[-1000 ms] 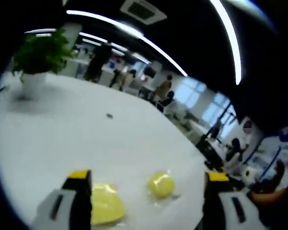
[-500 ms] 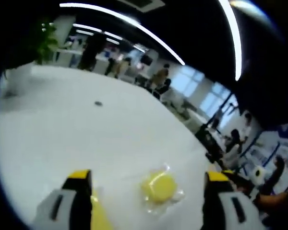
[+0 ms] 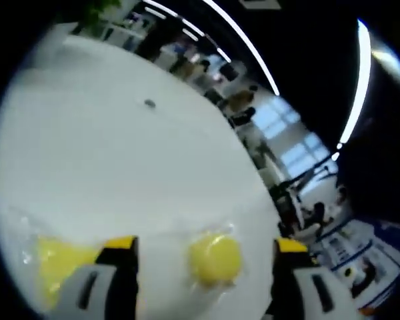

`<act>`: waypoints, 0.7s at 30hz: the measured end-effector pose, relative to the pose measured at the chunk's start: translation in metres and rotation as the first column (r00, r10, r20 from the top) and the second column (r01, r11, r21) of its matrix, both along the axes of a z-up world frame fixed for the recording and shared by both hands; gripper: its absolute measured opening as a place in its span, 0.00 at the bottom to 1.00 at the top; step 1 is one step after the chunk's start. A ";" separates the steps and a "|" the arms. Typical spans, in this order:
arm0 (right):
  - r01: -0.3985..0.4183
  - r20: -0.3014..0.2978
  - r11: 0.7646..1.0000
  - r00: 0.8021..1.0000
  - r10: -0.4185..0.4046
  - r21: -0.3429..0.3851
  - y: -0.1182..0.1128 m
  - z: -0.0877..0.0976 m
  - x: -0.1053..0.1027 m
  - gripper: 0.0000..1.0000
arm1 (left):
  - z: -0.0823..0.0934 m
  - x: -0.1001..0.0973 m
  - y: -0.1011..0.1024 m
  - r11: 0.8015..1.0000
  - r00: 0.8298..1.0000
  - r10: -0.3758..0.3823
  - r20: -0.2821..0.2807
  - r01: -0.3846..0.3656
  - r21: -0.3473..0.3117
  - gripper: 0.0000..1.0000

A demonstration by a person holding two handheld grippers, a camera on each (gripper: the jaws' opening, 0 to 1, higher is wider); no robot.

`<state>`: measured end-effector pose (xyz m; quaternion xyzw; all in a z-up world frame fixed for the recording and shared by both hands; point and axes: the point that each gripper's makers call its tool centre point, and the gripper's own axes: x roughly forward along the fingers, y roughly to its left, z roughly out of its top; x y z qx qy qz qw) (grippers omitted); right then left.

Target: Compare the silicone blocks by pressing each to a similar depth, holding the contact briefly, and releasing to observe deformation and rebound differences across the visible hardness samples.

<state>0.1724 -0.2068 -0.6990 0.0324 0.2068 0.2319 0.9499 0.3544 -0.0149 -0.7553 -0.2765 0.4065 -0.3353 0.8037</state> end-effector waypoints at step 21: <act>-0.024 -0.044 1.000 0.999 0.024 0.004 0.016 -0.009 -0.002 0.96 | -0.040 0.009 -0.017 1.000 0.991 -0.021 -0.135 0.022 0.008 0.28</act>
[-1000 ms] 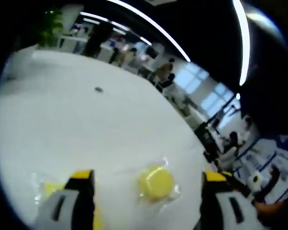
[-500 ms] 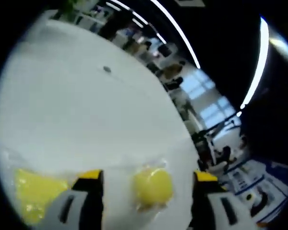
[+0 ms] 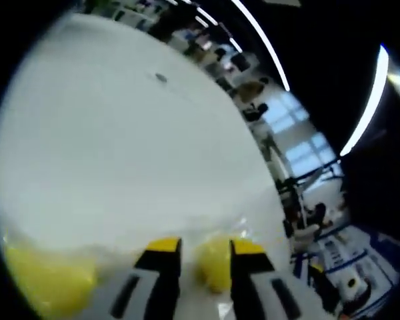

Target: Compare the silicone blocks by pressing each to a similar depth, holding the contact briefly, and releasing to observe deformation and rebound differences across the visible hardness samples.

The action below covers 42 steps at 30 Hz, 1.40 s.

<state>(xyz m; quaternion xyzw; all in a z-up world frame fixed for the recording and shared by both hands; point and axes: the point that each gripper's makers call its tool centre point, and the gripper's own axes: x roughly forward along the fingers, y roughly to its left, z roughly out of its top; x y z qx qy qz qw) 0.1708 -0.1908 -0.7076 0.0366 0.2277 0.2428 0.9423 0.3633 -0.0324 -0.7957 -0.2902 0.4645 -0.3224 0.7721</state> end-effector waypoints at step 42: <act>0.013 -0.023 1.000 1.000 -0.013 -0.007 -0.006 -0.008 -0.002 0.96 | 0.025 -0.002 -0.027 0.992 1.000 -0.013 0.018 0.015 -0.122 0.00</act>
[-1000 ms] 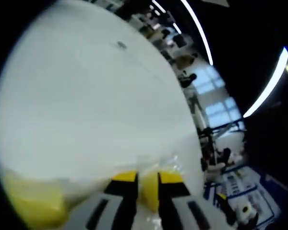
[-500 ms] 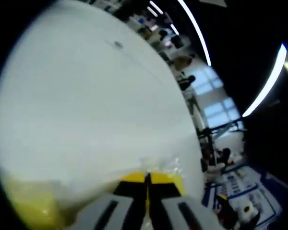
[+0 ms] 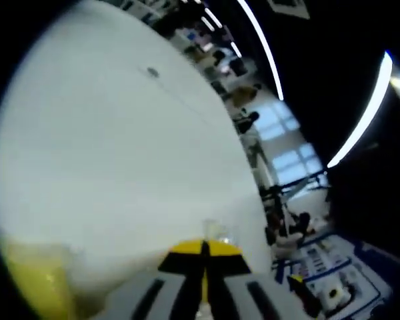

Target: Compare the silicone blocks by pressing each to a similar depth, holding the contact briefly, and releasing to observe deformation and rebound differences across the visible hardness samples.

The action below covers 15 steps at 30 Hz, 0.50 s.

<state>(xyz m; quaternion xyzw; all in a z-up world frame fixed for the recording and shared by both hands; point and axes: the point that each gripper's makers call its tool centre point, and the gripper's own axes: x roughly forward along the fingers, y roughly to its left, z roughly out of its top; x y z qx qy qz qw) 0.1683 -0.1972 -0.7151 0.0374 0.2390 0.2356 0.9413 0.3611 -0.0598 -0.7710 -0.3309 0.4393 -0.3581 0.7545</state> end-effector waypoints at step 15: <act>0.000 0.014 1.000 1.000 0.000 0.001 0.003 0.005 -0.002 0.96 | 0.058 -0.019 0.003 0.992 0.934 -0.124 0.336 0.119 0.036 0.00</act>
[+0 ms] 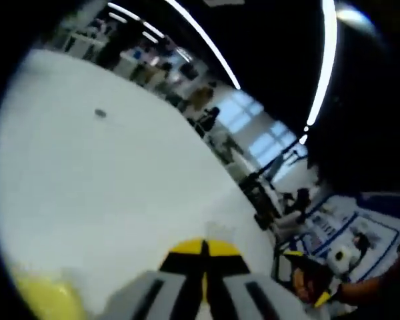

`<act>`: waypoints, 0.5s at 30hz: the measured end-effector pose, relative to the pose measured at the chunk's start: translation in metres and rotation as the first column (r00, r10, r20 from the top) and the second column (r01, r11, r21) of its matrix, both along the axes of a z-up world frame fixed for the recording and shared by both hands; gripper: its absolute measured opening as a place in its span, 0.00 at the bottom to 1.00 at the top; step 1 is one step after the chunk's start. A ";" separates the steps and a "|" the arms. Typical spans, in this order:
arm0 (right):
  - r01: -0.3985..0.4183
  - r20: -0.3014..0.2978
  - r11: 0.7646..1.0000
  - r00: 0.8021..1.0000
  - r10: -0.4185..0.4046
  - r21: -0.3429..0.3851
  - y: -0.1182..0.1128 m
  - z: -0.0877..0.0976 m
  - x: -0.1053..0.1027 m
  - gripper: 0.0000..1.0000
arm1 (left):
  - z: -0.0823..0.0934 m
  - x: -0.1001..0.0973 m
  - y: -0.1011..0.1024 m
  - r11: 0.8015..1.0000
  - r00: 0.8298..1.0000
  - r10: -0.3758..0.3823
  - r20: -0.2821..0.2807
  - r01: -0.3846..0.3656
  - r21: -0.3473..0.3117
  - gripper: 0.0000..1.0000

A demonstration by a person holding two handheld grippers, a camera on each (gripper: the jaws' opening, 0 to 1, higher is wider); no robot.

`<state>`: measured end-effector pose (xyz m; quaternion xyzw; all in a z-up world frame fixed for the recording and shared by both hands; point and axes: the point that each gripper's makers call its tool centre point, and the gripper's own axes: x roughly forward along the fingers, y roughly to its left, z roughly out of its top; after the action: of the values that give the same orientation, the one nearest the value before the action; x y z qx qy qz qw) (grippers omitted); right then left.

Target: Compare the silicone blocks by pressing each to a similar depth, holding the contact briefly, and releasing to observe deformation and rebound differences across the visible hardness samples.

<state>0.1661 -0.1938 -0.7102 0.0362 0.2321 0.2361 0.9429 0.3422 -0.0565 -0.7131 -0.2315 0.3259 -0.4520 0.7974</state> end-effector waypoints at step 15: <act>-0.013 0.046 1.000 0.999 0.012 0.013 0.013 0.015 0.012 0.96 | 0.055 -0.001 0.027 0.995 0.976 -0.009 0.217 -0.013 0.097 0.00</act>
<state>0.1780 -0.1813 -0.6951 0.0358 0.2092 0.2444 0.9462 0.3409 -0.0300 -0.6577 -0.1416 0.2582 -0.4574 0.8391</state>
